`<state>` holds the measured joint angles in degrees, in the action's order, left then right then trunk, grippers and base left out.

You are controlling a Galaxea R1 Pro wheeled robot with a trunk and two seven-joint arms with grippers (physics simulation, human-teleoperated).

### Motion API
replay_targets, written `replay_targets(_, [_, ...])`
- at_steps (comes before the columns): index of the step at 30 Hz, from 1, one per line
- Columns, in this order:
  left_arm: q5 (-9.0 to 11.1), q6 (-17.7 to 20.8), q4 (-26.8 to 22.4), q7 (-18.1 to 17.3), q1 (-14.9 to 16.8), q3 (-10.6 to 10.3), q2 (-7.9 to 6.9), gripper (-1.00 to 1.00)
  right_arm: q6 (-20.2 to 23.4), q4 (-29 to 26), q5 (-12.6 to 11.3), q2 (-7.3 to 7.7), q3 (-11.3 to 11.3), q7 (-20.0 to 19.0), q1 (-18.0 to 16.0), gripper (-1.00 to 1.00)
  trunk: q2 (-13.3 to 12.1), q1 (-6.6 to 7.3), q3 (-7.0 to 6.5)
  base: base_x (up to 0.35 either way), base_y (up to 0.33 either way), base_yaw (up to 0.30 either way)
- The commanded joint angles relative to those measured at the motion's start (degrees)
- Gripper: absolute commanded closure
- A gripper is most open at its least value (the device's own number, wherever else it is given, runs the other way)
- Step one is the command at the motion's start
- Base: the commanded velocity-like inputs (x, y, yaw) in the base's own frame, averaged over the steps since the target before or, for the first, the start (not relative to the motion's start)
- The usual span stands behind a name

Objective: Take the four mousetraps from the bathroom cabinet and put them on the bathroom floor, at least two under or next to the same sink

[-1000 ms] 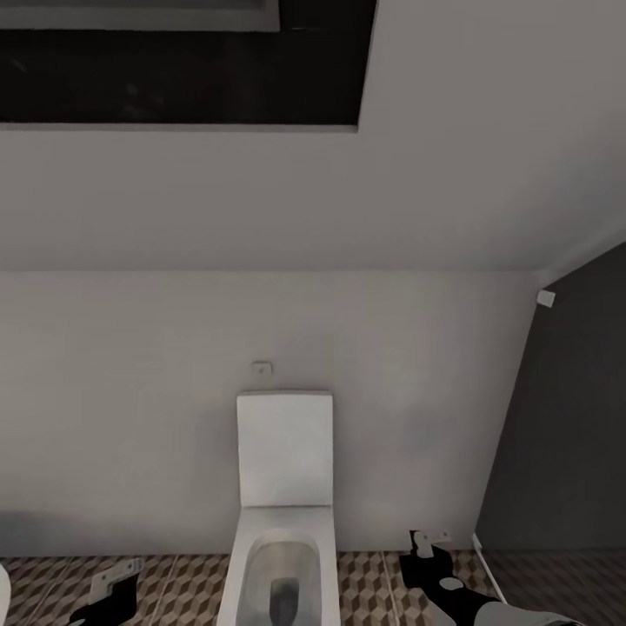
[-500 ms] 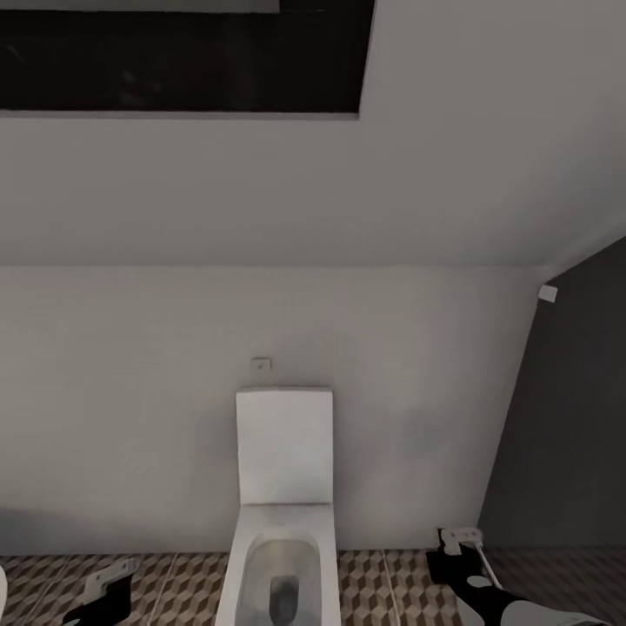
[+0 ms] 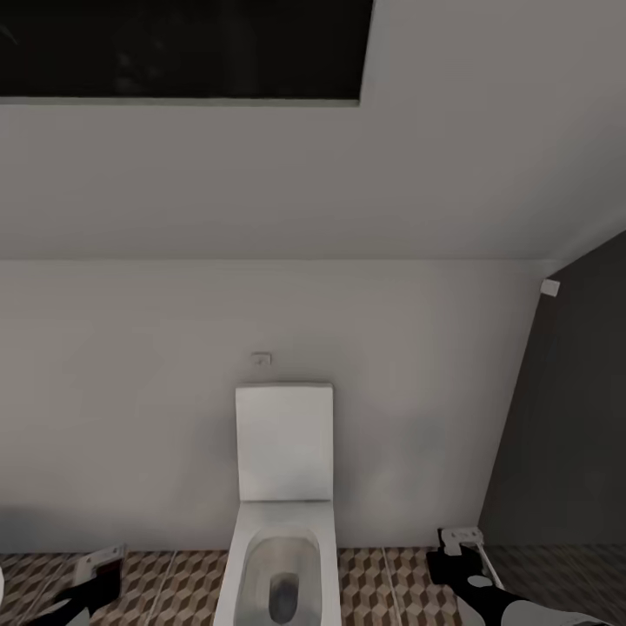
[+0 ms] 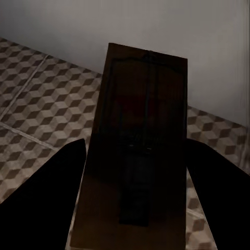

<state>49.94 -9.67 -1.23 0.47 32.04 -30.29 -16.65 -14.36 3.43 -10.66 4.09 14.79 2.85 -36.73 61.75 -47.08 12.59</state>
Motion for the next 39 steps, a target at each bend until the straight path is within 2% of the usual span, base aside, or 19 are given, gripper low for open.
replay_targets(1, [0.4,1.0,-0.4,0.3,0.0,-0.7,0.04,1.0,-0.4,0.3,-0.6,-0.1,0.5,-0.1,-0.1,1.0,0.5,-0.23,0.26,0.0,0.0,0.0])
replay_targets(10, [-0.4,3.0,-1.1,0.6,0.0,-2.1,0.62,1.0,-0.3,0.5,-0.7,-1.73,0.6,-0.2,-0.1,1.0,4.1,-2.21,1.88,0.0,0.0,0.0])
replay_targets(17, [-0.5,2.9,-1.1,0.6,0.0,-2.2,1.61,1.0,-0.3,0.5,-0.5,-1.88,0.6,-0.3,-0.1,1.0,6.9,-3.75,3.14,0.0,0.0,0.0])
replay_targets(39, [-0.5,2.7,-1.1,0.6,0.0,-2.2,1.71,1.0,-0.3,0.5,-0.5,-1.9,0.6,-0.3,-0.1,1.0,15.7,-8.58,7.08,0.0,0.0,0.0])
